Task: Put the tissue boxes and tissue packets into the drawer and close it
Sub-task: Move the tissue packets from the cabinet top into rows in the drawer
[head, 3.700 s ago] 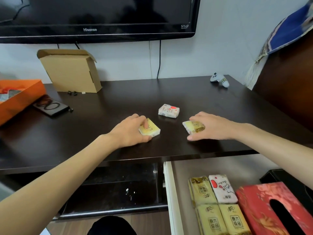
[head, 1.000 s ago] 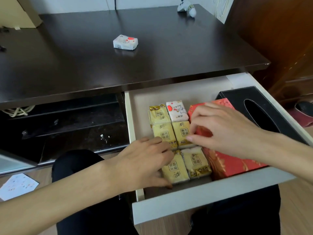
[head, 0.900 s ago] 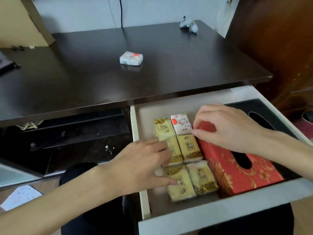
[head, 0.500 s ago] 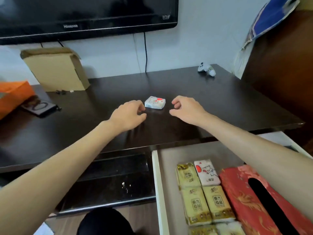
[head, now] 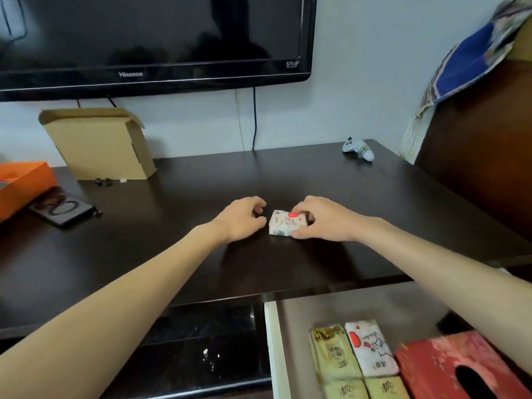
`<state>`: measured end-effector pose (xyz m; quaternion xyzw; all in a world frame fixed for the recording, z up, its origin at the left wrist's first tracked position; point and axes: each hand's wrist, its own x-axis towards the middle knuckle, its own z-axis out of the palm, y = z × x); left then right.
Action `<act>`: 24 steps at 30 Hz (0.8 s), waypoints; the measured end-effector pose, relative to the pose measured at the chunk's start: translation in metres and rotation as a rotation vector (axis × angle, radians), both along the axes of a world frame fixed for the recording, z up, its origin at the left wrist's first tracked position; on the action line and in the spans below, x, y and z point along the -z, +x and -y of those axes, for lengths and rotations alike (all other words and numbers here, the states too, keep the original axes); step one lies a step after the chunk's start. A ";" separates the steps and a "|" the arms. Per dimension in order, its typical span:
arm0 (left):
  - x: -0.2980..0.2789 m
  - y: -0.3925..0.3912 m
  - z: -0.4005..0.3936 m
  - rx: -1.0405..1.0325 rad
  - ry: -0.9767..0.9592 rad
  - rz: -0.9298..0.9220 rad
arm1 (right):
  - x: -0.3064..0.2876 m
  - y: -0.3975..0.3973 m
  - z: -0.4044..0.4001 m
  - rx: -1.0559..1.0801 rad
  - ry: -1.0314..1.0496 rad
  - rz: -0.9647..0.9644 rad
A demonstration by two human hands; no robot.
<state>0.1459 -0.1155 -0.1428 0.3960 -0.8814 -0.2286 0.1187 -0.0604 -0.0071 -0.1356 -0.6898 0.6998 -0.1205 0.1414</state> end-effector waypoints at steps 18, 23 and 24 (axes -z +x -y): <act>-0.001 0.004 -0.129 0.177 -0.021 -0.140 | 0.012 -0.013 -0.079 -0.089 0.028 0.162; -0.001 0.028 -0.156 0.159 -0.023 -0.224 | 0.006 -0.016 -0.075 -0.102 0.009 0.178; 0.000 0.033 -0.164 0.158 -0.027 -0.243 | 0.006 -0.016 -0.080 -0.100 -0.004 0.168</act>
